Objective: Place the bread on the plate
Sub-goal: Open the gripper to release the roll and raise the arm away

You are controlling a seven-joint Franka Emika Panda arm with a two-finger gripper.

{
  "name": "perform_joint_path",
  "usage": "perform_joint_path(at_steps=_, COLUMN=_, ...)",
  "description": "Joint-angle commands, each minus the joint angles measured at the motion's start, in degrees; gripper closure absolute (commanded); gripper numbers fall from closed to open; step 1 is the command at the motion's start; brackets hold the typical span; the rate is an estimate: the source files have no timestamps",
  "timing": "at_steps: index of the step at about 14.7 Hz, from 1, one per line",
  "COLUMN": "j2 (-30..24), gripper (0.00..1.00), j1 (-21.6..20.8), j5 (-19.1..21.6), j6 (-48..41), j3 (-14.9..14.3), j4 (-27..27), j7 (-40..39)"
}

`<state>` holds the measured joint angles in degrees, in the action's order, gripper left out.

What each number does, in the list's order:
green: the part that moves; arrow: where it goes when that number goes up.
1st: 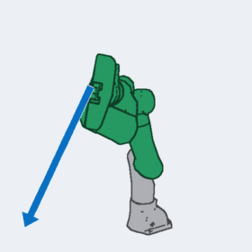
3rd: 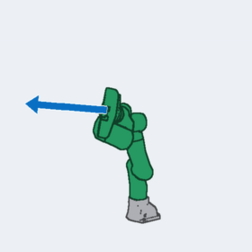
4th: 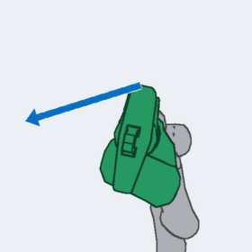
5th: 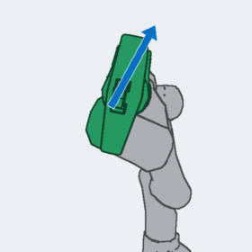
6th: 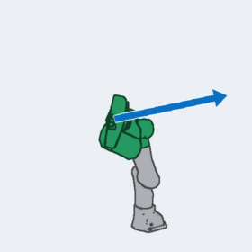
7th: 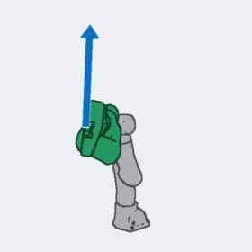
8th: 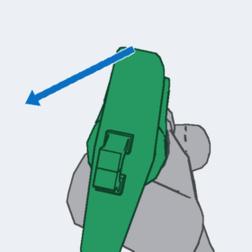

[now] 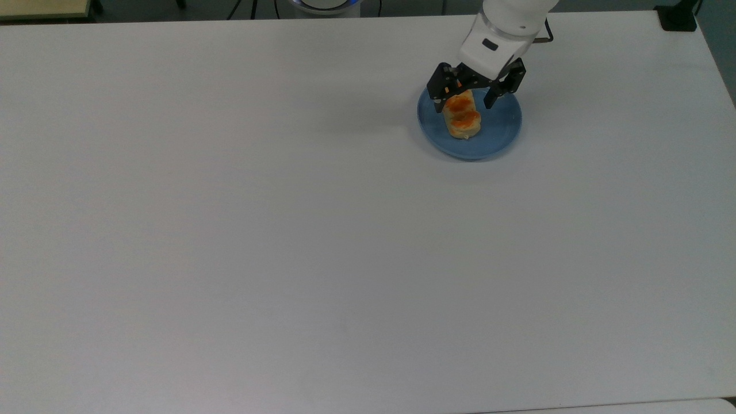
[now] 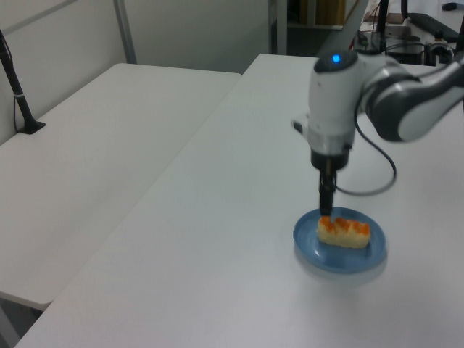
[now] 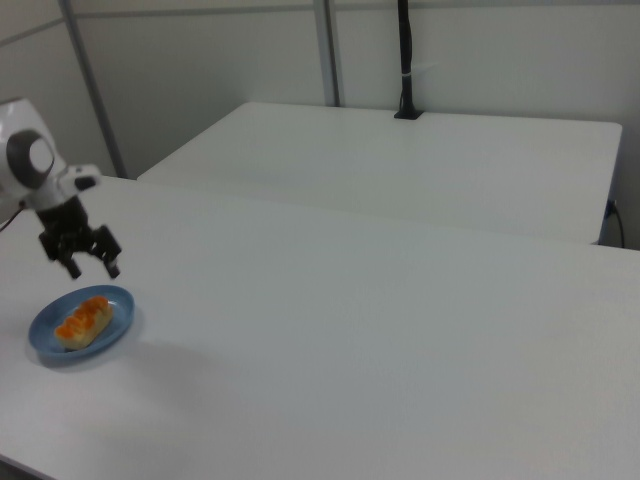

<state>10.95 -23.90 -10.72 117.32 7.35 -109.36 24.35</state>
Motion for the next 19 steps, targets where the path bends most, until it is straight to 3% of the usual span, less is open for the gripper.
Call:
perform_joint_path(at_steps=1, j2=-0.8, gripper=0.0, j1=4.5, j5=-0.5, j6=-6.9, j3=-0.3, j4=7.1, j7=-0.8)
perform_joint_path(at_steps=5, j2=-3.9, gripper=0.0, j1=12.4, j5=0.8, j6=-10.6, j3=-0.4, j4=9.3, j7=-10.4)
perform_joint_path(at_steps=8, j2=-8.0, gripper=0.0, j1=19.8, j5=4.6, j6=-13.7, j3=-0.4, j4=9.9, j7=-19.7)
perform_joint_path(at_steps=10, j2=-9.4, gripper=0.0, j1=22.7, j5=7.8, j6=-21.1, j3=-1.0, j4=12.8, j7=-23.5)
perform_joint_path(at_steps=16, j2=-9.7, gripper=0.0, j1=22.9, j5=8.0, j6=-24.4, j3=-4.1, j4=15.8, j7=-22.6)
perform_joint_path(at_steps=19, j2=-9.8, gripper=0.0, j1=22.9, j5=8.0, j6=-24.4, j3=-4.3, j4=16.1, j7=-22.6)
